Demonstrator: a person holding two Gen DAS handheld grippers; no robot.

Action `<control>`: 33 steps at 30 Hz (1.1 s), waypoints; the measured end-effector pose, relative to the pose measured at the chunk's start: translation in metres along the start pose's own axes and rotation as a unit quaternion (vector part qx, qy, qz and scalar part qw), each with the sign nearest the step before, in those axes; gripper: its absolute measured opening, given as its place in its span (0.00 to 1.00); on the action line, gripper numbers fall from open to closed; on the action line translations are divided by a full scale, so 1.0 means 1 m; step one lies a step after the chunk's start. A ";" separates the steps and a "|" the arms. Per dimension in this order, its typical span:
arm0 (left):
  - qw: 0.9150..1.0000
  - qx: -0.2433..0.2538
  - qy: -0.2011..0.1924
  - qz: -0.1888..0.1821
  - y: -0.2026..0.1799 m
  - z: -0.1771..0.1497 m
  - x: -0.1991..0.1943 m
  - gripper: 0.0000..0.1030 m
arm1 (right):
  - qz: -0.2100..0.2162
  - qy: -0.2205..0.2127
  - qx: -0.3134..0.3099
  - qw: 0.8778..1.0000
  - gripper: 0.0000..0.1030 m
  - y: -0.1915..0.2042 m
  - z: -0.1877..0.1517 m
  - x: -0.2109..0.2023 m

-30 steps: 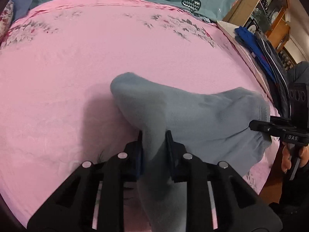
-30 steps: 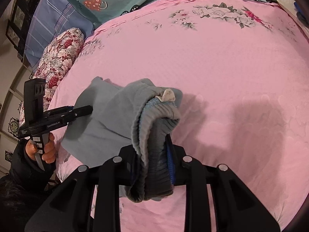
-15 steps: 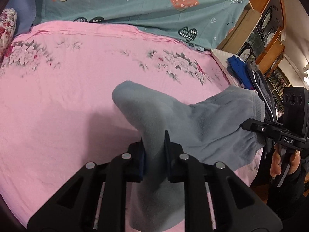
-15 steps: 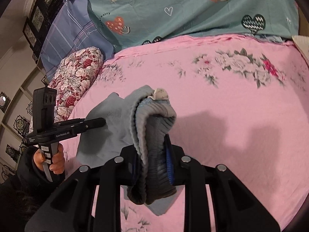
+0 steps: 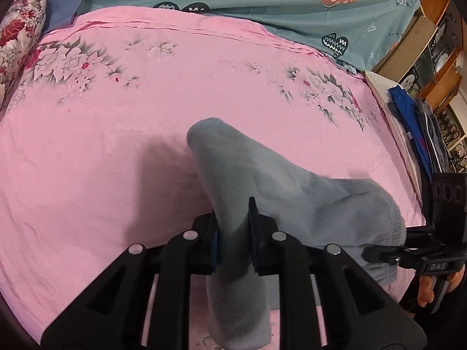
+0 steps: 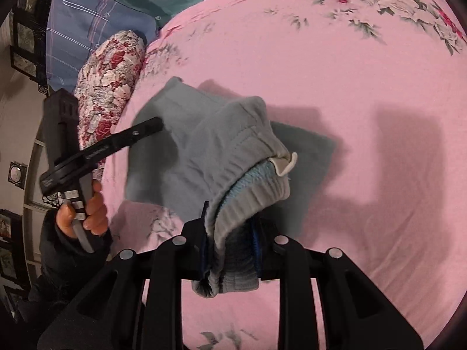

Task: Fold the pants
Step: 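Lift the grey bundle with both grippers and carry it across the sheet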

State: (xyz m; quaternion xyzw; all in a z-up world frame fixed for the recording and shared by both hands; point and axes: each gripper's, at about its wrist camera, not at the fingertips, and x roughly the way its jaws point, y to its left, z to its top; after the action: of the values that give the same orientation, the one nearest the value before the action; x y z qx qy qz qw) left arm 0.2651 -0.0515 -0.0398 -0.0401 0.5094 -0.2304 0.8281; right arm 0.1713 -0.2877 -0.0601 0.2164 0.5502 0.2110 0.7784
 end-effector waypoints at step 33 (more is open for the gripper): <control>0.999 0.035 -0.004 0.004 0.011 -0.026 0.019 0.15 | -0.036 -0.060 -0.015 0.997 0.26 -0.012 -0.006 0.014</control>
State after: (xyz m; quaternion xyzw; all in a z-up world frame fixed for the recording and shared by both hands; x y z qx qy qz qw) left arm 0.2534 -0.0456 -0.0712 -0.0097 0.4974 -0.2447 0.8322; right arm 0.1715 -0.2886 -0.0795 0.1972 0.5068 0.1780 0.8201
